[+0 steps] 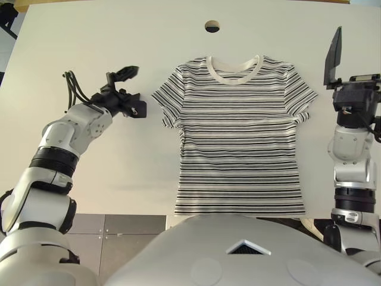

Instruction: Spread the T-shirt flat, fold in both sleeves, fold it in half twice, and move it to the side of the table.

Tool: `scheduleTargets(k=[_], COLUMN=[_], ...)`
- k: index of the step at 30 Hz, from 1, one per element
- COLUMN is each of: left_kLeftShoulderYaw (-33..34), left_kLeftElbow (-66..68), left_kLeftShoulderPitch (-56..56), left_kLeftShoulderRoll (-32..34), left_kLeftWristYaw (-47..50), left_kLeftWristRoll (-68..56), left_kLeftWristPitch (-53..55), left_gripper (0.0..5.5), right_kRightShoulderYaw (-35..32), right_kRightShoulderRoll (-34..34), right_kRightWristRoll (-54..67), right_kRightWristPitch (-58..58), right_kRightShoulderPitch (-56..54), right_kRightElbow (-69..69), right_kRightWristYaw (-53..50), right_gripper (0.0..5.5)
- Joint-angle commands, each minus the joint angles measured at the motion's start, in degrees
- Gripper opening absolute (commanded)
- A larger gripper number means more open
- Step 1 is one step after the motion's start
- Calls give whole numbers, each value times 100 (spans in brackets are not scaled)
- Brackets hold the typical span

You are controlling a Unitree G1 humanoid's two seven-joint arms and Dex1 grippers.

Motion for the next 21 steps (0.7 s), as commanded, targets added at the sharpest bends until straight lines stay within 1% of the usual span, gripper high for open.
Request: scheduleTargets(k=[1,5,16,18,21], left_kLeftShoulderYaw=[-332,-389,-710,-722,-741], left_kLeftElbow=[-61,384,1124,1106,1024], left_kLeftShoulderPitch=[357,127,-271,-225,-114], left_kLeftShoulderRoll=[-175,-360,-725,-664,-580], left_kLeftWristYaw=[-391,-149,188,205,193], left_kLeftWristRoll=[-20,162,312,285,282], left_kLeftWristPitch=[-279,-91,-124,-111,-76], left_gripper=[458,458,458,432,373], right_kRightShoulderYaw=[78,125,162,168,190], right_kRightShoulderRoll=[-1,-2,-16,-24,-22], right_kRightWristRoll=[-96,-87,-125,-139,-143], right_kRightWristPitch=[52,42,32,15,4], right_kRightShoulderPitch=[40,51,22,7,-27], right_kRightElbow=[-74,-55,121,167,202], right_kRightWristYaw=[18,23,-65,-86,-94], right_gripper=[409,409,409,408,408])
